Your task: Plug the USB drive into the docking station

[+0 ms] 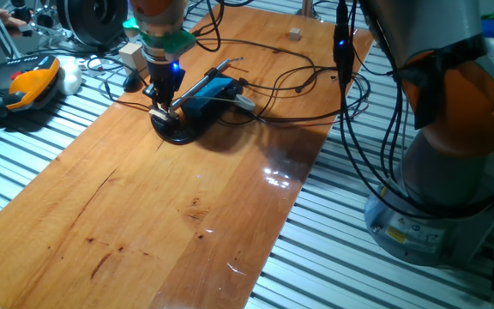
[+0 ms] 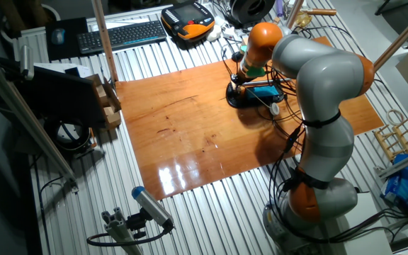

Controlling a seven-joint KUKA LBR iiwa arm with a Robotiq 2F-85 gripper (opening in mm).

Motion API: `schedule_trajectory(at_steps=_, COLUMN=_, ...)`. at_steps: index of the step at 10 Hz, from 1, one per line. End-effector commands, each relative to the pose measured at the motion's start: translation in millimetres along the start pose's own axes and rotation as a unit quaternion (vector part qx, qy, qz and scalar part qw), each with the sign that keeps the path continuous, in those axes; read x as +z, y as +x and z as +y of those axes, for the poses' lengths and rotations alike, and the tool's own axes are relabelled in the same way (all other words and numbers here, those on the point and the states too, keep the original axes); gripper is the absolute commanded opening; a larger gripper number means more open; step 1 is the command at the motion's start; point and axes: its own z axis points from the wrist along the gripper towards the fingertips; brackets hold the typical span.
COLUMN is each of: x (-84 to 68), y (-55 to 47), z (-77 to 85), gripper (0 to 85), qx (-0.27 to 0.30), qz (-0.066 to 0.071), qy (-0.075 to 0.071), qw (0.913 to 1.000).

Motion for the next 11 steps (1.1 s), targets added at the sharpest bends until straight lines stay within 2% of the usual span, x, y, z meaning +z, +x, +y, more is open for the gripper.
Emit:
schedule_trajectory(at_steps=1, x=-0.1, y=0.0, z=0.1, gripper=0.0, qx=-0.001, qz=0.002, qy=-0.001, qw=1.0000)
schedule_trajectory(at_steps=6, x=-0.1, y=-2.8, z=-0.5, gripper=0.0, qx=-0.004, qz=0.008, qy=0.000, qw=1.0000)
schedule_trajectory(at_steps=11, x=-3.1, y=-3.9, z=-1.0, gripper=0.0, qx=-0.009, qz=0.023, qy=-0.001, qw=0.9997)
